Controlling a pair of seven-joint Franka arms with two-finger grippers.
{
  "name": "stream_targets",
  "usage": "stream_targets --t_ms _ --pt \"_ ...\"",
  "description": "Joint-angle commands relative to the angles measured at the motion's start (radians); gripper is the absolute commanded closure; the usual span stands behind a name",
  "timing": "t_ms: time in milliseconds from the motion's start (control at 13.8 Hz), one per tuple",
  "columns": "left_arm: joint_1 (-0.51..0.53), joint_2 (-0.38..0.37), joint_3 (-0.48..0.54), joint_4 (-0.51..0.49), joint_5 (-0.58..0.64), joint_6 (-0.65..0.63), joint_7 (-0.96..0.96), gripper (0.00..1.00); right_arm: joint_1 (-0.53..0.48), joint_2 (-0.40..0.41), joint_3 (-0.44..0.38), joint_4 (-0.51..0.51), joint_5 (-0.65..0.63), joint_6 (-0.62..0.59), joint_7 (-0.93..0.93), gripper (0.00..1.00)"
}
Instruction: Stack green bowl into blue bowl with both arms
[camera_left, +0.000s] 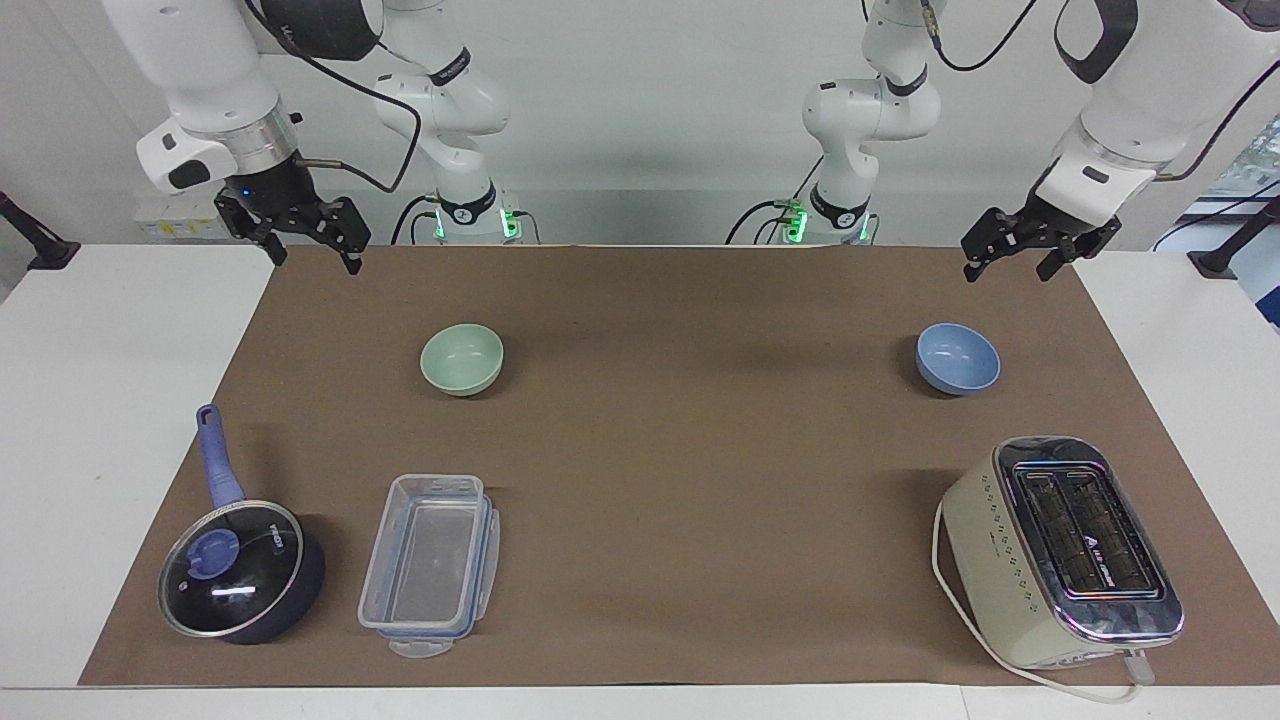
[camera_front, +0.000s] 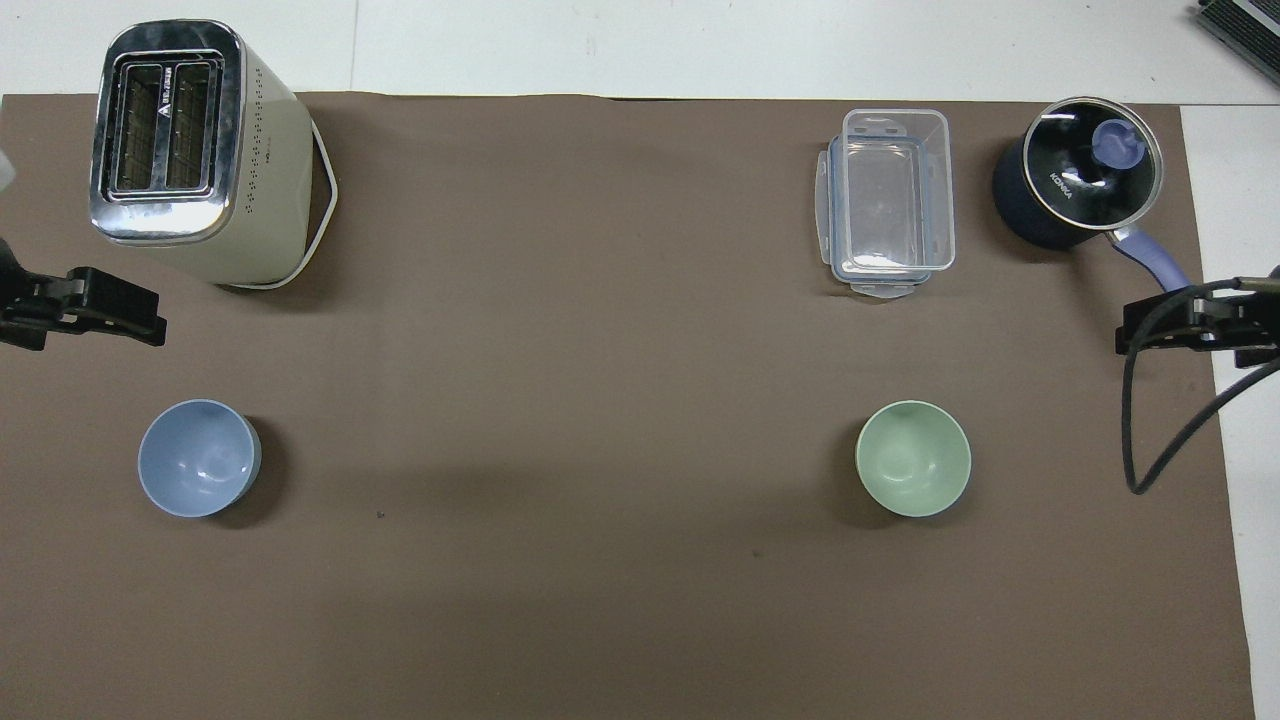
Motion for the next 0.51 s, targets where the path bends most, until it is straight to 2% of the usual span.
stream_targets --t_ms 0,435 --pt "-0.005 -0.012 0.001 -0.013 0.020 0.012 0.013 0.00 -0.008 -0.023 0.004 -0.028 -0.005 0.022 0.022 0.00" --pt "0.004 -0.027 0.001 -0.046 0.018 0.027 0.018 0.00 -0.007 -0.021 0.004 -0.026 -0.005 0.022 0.022 0.00"
